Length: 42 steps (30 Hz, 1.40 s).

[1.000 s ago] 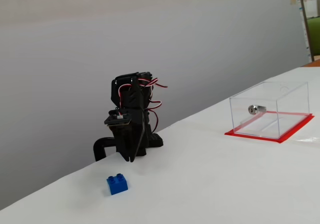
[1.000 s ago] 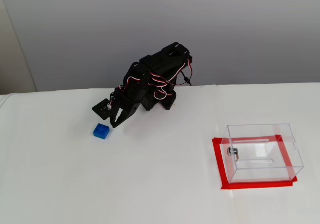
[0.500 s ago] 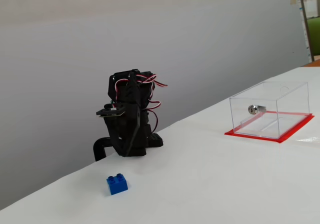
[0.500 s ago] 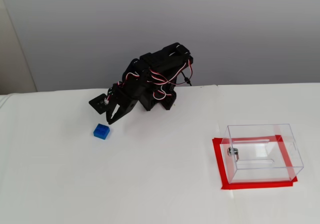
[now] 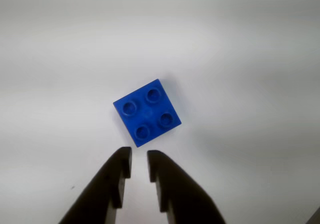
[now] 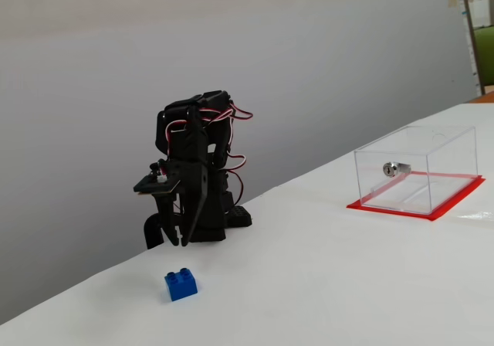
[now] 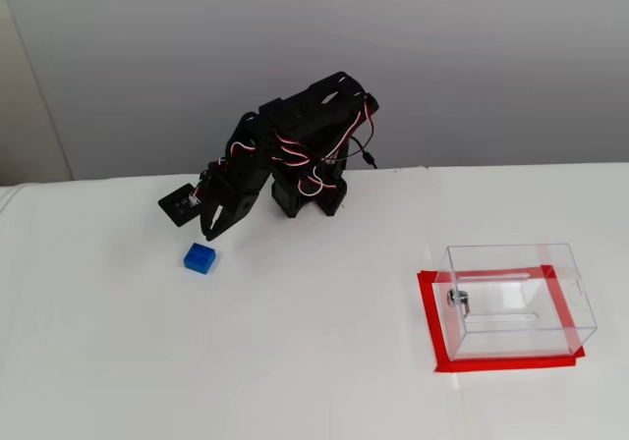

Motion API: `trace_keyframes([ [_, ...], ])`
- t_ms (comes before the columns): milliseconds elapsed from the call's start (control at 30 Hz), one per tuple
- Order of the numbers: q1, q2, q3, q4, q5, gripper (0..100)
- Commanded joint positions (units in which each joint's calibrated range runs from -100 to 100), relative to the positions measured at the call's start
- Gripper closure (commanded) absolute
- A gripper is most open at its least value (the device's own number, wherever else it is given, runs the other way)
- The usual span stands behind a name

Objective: Pick the blue lego brick and place it into the transparent box

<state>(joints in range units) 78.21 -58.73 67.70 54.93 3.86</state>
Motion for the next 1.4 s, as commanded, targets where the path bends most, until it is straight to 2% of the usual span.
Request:
trace_keyframes([
  [0, 0.43, 5.4, -4.31, -2.45, 0.32, 86],
  [100, 0.43, 6.25, -4.22, -4.71, 0.42, 81],
  [400, -0.61, 7.1, -4.41, -7.32, 0.47, 80],
  [600, -7.63, 8.12, -5.49, -7.41, 2.51, 80],
  [767, -10.22, 13.38, -7.12, -7.32, 2.61, 71],
  [1067, -10.22, 14.82, -8.38, -7.41, 2.66, 70],
  [1367, -10.74, 14.99, -8.2, -8.97, 6.94, 71],
])
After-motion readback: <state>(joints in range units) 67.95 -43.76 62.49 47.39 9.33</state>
